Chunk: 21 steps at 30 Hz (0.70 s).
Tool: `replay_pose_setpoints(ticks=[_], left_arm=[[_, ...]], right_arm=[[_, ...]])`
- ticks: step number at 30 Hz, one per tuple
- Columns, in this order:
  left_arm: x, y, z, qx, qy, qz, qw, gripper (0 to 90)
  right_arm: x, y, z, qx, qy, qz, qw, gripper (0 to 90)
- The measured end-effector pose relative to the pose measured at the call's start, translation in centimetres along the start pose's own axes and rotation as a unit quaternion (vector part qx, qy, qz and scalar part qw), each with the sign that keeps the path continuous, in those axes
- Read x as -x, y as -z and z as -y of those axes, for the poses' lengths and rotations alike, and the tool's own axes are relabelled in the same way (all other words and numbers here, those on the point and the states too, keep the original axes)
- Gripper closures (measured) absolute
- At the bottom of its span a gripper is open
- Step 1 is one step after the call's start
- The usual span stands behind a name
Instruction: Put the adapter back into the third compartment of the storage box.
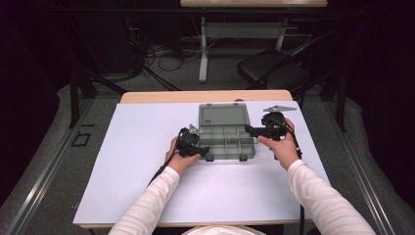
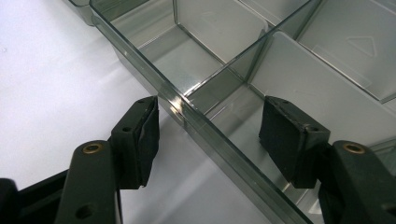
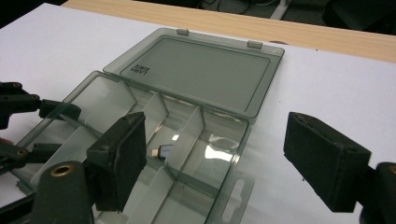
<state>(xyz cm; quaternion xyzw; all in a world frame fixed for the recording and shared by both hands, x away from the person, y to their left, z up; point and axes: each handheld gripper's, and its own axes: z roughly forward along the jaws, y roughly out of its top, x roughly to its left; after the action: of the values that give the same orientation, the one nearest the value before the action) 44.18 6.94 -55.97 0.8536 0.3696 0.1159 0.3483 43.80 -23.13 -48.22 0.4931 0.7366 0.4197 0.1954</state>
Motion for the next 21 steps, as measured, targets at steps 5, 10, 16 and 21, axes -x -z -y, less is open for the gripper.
replay_pose_setpoints(ticks=[5,10,16,21], left_arm=[[0.0,0.0,0.0,0.0,0.0,0.0,1.0,37.2],[0.0,0.0,0.0,0.001,0.002,0.0,1.0,37.0],[0.0,0.0,0.0,0.0,0.002,-0.001,1.0,36.8],[0.0,0.0,0.0,0.001,0.001,-0.001,1.0,36.7]], right_arm=[[0.2,-0.8,-1.2,-0.011,-0.004,-0.002,0.9999,21.0],[0.7,-1.4,-2.3,-0.015,-0.009,0.005,0.9998,20.9],[1.0,-2.1,-3.4,-0.022,-0.002,0.012,0.9997,21.1],[1.1,-3.1,-4.4,-0.034,-0.003,0.017,0.9993,21.8]])
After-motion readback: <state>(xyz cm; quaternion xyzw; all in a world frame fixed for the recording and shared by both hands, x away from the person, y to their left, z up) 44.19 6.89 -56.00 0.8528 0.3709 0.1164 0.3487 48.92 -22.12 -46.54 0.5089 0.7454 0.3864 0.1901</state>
